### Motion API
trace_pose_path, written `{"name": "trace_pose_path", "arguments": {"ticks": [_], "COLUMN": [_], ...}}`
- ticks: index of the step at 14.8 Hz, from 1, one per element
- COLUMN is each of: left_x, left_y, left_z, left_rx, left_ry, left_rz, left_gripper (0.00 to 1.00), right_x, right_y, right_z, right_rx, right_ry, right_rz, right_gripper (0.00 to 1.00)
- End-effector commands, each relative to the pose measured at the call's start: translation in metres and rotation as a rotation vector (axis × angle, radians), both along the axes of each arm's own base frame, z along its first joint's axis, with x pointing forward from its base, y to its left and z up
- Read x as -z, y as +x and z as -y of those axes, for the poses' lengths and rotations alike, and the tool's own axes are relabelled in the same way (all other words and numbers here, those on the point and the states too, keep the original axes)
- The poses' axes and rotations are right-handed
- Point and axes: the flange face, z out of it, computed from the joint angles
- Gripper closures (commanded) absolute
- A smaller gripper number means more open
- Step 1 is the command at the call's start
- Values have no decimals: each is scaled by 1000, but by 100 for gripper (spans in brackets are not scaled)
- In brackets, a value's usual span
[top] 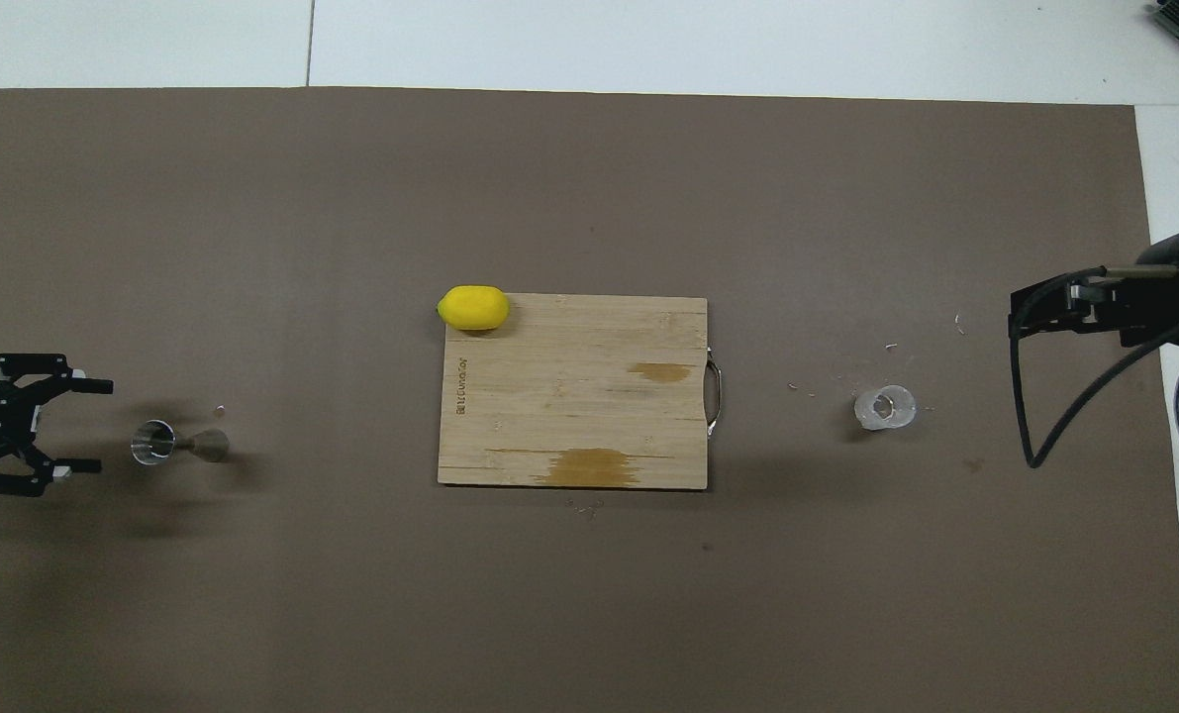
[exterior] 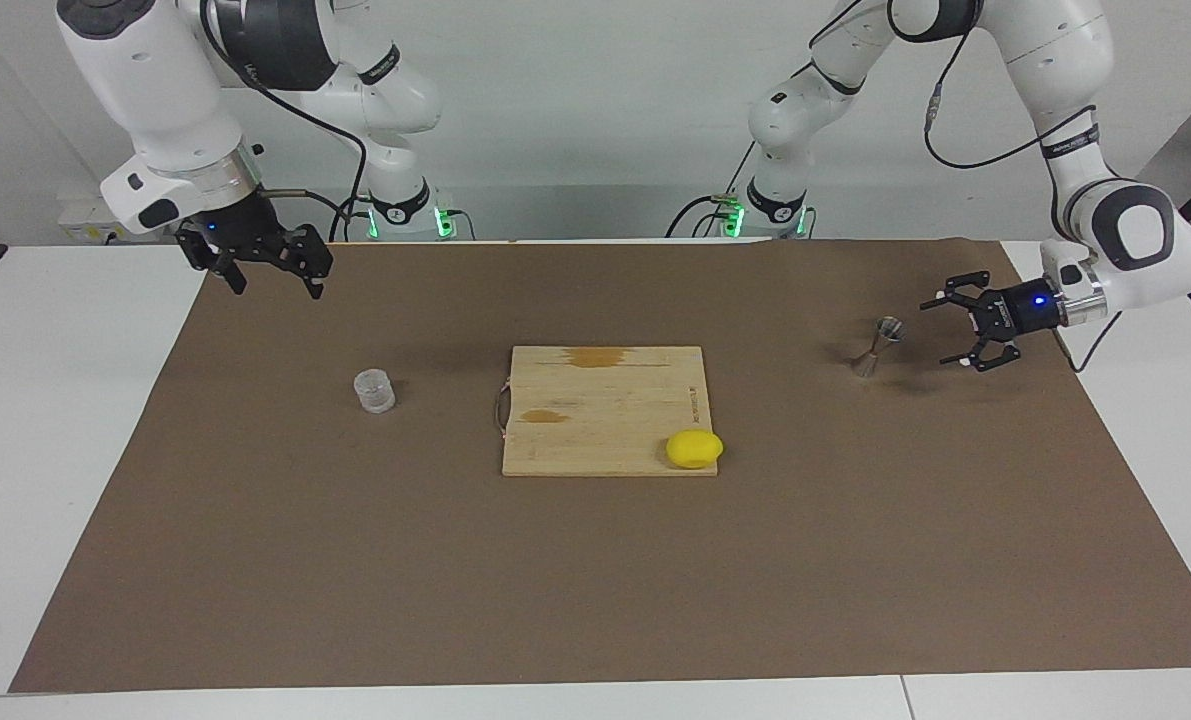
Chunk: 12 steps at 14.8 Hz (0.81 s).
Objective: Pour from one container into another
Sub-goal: 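Close the left gripper around the dark metal cup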
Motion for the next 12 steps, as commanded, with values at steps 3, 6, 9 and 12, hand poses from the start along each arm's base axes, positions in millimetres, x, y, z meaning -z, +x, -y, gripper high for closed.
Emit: {"name": "trace_pose_path", "arguments": {"ticks": [3,6,9,12], "left_x": [6,6,9,10], "left_y": [-30,-23,-18,-16], "left_z": [25,41,53,56], "left_rx": [15,73,99,103], "left_ry": [-64,-67,-64,-54], "left_rz": [71,132,165,174], "left_gripper": [0,0,0,1], "right_x": [-1,-1,-1,-1], "right_y": [-4,-4,-4,-4], "right_z": [1,1,1,1], "right_rx": [23,23,23,23], "right_ry": [-10,-10,-10,-10], "right_rz": [4,4,4,4], "right_gripper": [0,0,0,0]}}
